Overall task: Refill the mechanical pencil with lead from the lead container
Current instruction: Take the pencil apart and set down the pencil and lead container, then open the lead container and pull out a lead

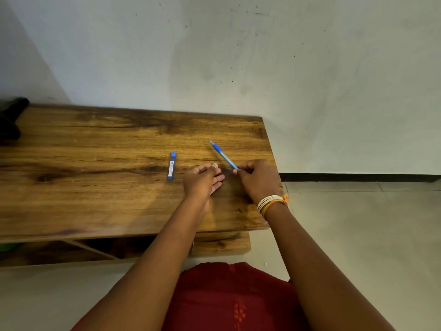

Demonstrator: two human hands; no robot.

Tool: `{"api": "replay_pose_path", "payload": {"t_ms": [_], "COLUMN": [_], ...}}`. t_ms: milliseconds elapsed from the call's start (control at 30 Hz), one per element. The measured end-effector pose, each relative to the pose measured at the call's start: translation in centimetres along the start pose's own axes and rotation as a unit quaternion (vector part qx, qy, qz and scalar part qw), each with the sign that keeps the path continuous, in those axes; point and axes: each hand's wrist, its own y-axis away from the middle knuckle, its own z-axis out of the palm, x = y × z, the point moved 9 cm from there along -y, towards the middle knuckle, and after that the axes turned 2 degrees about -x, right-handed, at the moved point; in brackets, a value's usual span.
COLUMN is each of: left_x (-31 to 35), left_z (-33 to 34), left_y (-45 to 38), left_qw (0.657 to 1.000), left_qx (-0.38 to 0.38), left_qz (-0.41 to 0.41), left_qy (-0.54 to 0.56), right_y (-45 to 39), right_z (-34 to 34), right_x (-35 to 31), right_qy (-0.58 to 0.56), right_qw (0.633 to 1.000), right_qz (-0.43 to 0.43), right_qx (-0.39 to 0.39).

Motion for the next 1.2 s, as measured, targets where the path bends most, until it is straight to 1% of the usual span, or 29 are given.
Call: {"api": "replay_pose_path", "payload": {"t_ms": [67, 200, 333, 433, 500, 567, 667, 733, 833, 933, 1033, 1133, 1200], "left_x": [0.4, 1.5, 3.4, 5.2, 6.4, 7.3, 8.5, 9.1, 9.4, 9.3, 9.0, 8.6, 8.6], "left_z": [-0.4, -1.8, -3.3, -4.4, -5.5, -7.0, -9.3, -10.7, -12.0, -12.4, -12.3, -12.4, -12.5], "left_y": [-0.1, -0.2, 0.1, 0.3, 0.3, 0.3, 0.1, -0.2, -0.7, -0.9, -0.9, -1.0, -0.9], "left_qw": [1.000, 0.997, 0.987, 0.977, 0.971, 0.968, 0.965, 0.963, 0.963, 0.961, 0.962, 0.965, 0.967], "left_qx": [0.009, 0.035, 0.053, 0.063, 0.073, 0.086, 0.107, 0.123, 0.133, 0.131, 0.109, 0.086, 0.077], "left_qz": [0.012, 0.044, 0.100, 0.138, 0.155, 0.165, 0.174, 0.170, 0.156, 0.149, 0.134, 0.114, 0.104], "left_qy": [-0.013, -0.061, -0.114, -0.149, -0.164, -0.169, -0.165, -0.168, -0.173, -0.195, -0.213, -0.219, -0.220], "right_y": [0.1, 0.5, 0.7, 1.1, 1.5, 1.8, 2.1, 2.4, 2.7, 2.9, 3.1, 2.6, 2.1], "right_z": [-0.2, 0.2, 0.5, -0.2, 0.2, 1.7, 4.8, 6.5, 8.5, 10.3, 11.2, 11.5, 11.9], "right_x": [0.1, -0.5, -1.5, -4.3, -6.5, -7.8, -9.0, -9.5, -10.3, -11.1, -11.9, -12.2, -12.3], "right_qy": [0.035, 0.117, 0.168, 0.149, 0.126, 0.099, 0.050, 0.028, 0.028, 0.043, 0.071, 0.089, 0.108], "right_qw": [0.999, 0.993, 0.986, 0.986, 0.986, 0.991, 0.996, 0.996, 0.992, 0.981, 0.972, 0.970, 0.964], "right_qz": [0.010, 0.004, 0.008, -0.036, -0.067, -0.076, -0.066, -0.058, -0.069, -0.116, -0.158, -0.170, -0.177], "right_qx": [0.008, -0.001, 0.001, 0.067, 0.085, 0.054, -0.024, -0.061, -0.099, -0.149, -0.158, -0.152, -0.166]}}
